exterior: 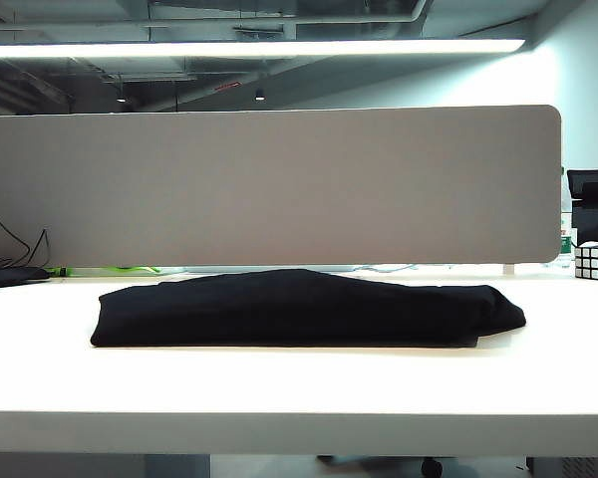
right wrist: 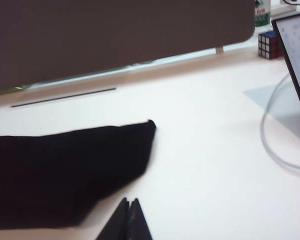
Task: Fold the bottom side of the T-shirt horizontally towards the center, about one-third of the way, then fold the sleeve back towards the center, creating a straight line along the edge of the T-shirt, and finally fold the bottom of the T-shirt up towards the top, creating a neat rectangle.
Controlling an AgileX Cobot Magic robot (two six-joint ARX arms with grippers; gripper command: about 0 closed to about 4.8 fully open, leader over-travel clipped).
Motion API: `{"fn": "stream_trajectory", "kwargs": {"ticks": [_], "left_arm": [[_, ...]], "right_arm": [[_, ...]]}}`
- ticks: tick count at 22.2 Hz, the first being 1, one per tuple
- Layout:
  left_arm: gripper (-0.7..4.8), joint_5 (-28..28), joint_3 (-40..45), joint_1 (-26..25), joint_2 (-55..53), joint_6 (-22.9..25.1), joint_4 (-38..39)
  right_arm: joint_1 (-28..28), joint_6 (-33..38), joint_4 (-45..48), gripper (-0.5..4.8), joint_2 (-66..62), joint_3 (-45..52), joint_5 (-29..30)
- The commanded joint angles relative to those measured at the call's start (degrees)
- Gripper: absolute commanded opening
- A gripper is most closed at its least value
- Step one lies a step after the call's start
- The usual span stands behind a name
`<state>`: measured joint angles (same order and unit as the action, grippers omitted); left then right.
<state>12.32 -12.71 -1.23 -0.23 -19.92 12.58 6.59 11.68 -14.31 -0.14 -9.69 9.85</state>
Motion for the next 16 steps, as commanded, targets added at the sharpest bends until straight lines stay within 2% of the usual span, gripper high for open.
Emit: {"fn": "stream_trajectory", "kwargs": {"ticks": [1,7,10,13,16], "left_arm": [[-0.06,-0.76,5.77,0.04,-0.09,-4.02,-8.39],[-0.06,-3.85,12.17,0.26,-0.15,-0.74,-15.82],[-0.06,-6.12,12.26,2.23,-0.09,8.44,-17.05],[-0.06,-6.45,12.26,4.57,-0.09,14.86,-17.86],[-0.06,-9.33,12.26,7.98,-0.09,19.65,-17.97]], "right_arm": [[-0.07,-1.92,3.65,-0.09,0.04,4.31,-3.72],[-0.13,-8.13,7.06,-0.09,0.07,9.25,-3.76],[-1.16,-12.41,7.85,-0.09,0.11,9.68,-5.88],[-3.19,-15.21,9.14,-0.09,0.11,9.68,-6.51],[-6.12,-16.9,10.58,-0.09,0.11,9.68,-7.3]]}}
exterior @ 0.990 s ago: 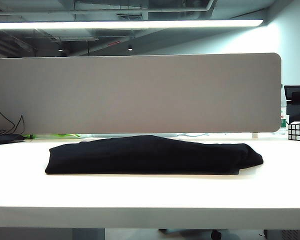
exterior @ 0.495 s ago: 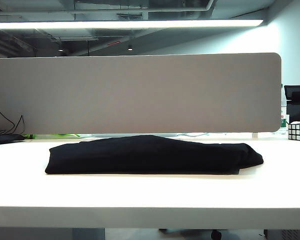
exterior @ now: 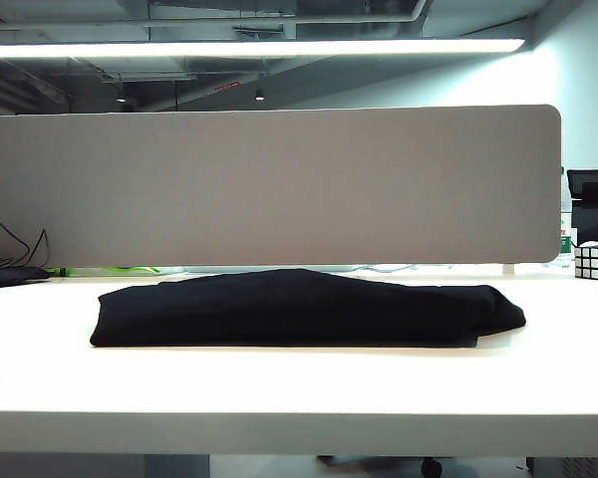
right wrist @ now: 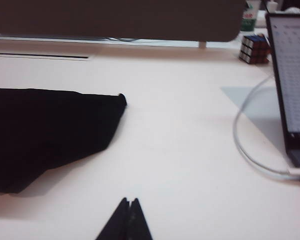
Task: Fold the bottom side of the T-shirt horizontally towards the center, about one-third of the way, then fold the sleeve back towards the center, creating a straight line along the edge of the T-shirt, and finally fold the bottom of the T-shirt up towards the top, creating a neat rectangle.
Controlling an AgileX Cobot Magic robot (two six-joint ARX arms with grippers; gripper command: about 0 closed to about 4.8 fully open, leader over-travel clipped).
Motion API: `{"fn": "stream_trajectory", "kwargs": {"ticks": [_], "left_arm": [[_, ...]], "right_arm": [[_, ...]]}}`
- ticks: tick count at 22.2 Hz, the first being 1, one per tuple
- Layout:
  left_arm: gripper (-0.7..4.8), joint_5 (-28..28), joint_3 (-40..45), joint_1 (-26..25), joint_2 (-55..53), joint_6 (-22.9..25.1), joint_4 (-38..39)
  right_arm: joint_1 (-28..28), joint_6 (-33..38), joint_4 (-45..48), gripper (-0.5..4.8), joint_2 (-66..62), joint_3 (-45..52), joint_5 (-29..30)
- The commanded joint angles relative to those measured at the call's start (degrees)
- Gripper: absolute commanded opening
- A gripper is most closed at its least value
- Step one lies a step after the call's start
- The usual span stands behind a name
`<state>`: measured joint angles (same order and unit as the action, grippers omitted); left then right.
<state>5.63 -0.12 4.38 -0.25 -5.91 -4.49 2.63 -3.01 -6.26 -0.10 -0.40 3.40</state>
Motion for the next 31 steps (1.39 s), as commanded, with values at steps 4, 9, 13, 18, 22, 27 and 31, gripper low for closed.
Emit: {"fn": "stream_trajectory", "kwargs": {"ticks": [4,9,13,18,22,27,31], "left_arm": [[-0.06,-6.49,-0.33,6.62,-0.07,8.61,-1.44],[-0.06,-6.34,-0.31,8.55,-0.07,12.17,-3.63],[-0.06,-5.62,-0.31,8.35,-0.07,12.94,-7.56],[-0.06,-5.64,-0.33,8.37,-0.07,12.98,-11.85],[-0.06,-5.6,-0.35,8.37,-0.07,12.72,-12.31],[-0.06,-5.62,-0.39,8.35,-0.07,12.59,-12.31],[-0.06,-5.62,-0.39,8.37,-0.07,12.57,-12.31]], "right_arm": [[-6.58,-3.23,3.15,-0.09,0.04,0.39,-5.29],[-8.55,-3.23,4.07,-0.08,0.04,0.37,-8.2],[-8.52,-5.03,7.15,-0.06,0.07,0.37,-7.56],[-8.55,-9.27,13.14,-0.06,0.07,0.37,-6.1],[-8.55,-9.03,14.08,-0.06,0.07,0.37,0.26],[-8.52,-9.03,13.94,-0.05,0.07,0.35,4.39],[-8.5,-8.98,13.86,-0.06,0.07,0.35,3.48]]}}
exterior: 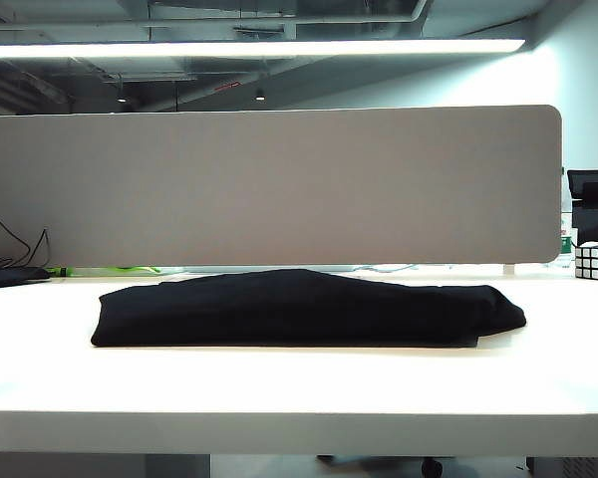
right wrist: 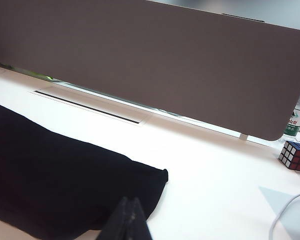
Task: Fold the bottom side of the T-shirt horizontally towards the center, about one-third of the way, then fold the sleeve back towards the center, creating a straight line along the edge of the T-shirt, and finally fold the bottom of the T-shirt up towards the top, creating a neat rectangle.
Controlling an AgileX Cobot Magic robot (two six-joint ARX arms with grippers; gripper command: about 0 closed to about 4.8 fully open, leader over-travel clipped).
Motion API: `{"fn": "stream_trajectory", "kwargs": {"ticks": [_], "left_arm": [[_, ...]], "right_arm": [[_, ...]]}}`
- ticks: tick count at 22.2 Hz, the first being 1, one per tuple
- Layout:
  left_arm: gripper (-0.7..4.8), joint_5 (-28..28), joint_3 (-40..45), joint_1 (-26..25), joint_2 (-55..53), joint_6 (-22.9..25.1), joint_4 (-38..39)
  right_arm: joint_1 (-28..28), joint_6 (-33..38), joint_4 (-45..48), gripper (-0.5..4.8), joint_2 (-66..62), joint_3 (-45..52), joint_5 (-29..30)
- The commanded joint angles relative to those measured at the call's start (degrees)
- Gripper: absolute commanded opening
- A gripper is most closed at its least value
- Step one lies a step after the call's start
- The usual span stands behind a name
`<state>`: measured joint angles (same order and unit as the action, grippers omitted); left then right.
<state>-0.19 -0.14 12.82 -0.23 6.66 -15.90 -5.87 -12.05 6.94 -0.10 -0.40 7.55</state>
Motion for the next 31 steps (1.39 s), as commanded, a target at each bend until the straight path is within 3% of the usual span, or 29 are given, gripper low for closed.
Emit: {"fn": "stream_trajectory", "kwargs": {"ticks": [1,6,31], "left_arm": [[-0.06,0.2,-0.37,-0.09,-0.09,0.02,-0.9],[-0.06,-1.6,-0.37,-0.09,-0.09,-0.02,-0.9],[-0.05,-1.53,-0.35,-0.46,-0.09,0.33,3.19]], "right_arm": [[0.0,0.07,0.63,-0.06,0.07,0.35,-1.09],[0.02,3.02,0.57,-0.06,0.07,0.35,-6.54],[2.05,3.06,0.09,-0.06,0.07,0.35,-6.36]]}}
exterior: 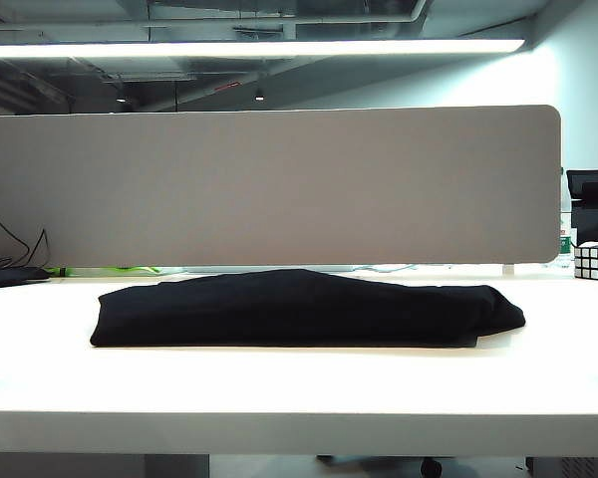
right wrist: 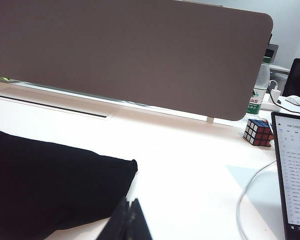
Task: Fold the bottom side of the T-shirt horizontally towards the center, about one-third of the way, then fold the sleeve back towards the center, creating a straight line along the edge of the T-shirt, and finally fold the bottom of the T-shirt up towards the top, creating a neat rectangle.
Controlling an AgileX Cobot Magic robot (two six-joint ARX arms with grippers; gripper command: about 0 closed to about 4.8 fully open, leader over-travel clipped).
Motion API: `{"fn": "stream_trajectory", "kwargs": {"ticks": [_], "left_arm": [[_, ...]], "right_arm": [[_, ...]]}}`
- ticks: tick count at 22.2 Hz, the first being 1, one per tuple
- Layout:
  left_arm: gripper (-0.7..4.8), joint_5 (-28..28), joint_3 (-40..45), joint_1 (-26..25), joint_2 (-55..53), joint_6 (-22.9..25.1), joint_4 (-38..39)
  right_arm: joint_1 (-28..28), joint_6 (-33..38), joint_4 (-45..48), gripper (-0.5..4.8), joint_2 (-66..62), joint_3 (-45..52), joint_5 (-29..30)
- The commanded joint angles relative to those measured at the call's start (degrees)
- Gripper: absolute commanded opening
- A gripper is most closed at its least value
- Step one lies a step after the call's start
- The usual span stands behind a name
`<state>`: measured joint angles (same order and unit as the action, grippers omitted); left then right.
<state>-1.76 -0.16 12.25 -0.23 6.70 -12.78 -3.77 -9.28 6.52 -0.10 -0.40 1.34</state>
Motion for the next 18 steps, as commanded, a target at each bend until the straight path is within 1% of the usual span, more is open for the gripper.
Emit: {"fn": "stream_trajectory", "kwargs": {"ticks": [1,9,13,18], "left_arm": [[-0.05,0.04,-0.33,0.11,-0.09,0.28,0.31],[-0.05,0.17,-0.31,-0.37,0.11,0.28,0.81],[-0.05,0.55,-0.33,-3.43,0.11,0.31,1.31],[-0.05,0.46,-0.31,-9.16,0.11,0.31,1.57]], "right_arm": [[-0.04,0.28,0.5,-0.06,0.07,0.35,-0.15],[-0.04,0.28,0.48,-0.06,0.07,0.35,-0.15],[0.85,0.28,-0.09,-0.06,0.13,0.35,-0.13],[3.76,0.28,-0.81,-0.06,0.13,0.35,-0.11]]}}
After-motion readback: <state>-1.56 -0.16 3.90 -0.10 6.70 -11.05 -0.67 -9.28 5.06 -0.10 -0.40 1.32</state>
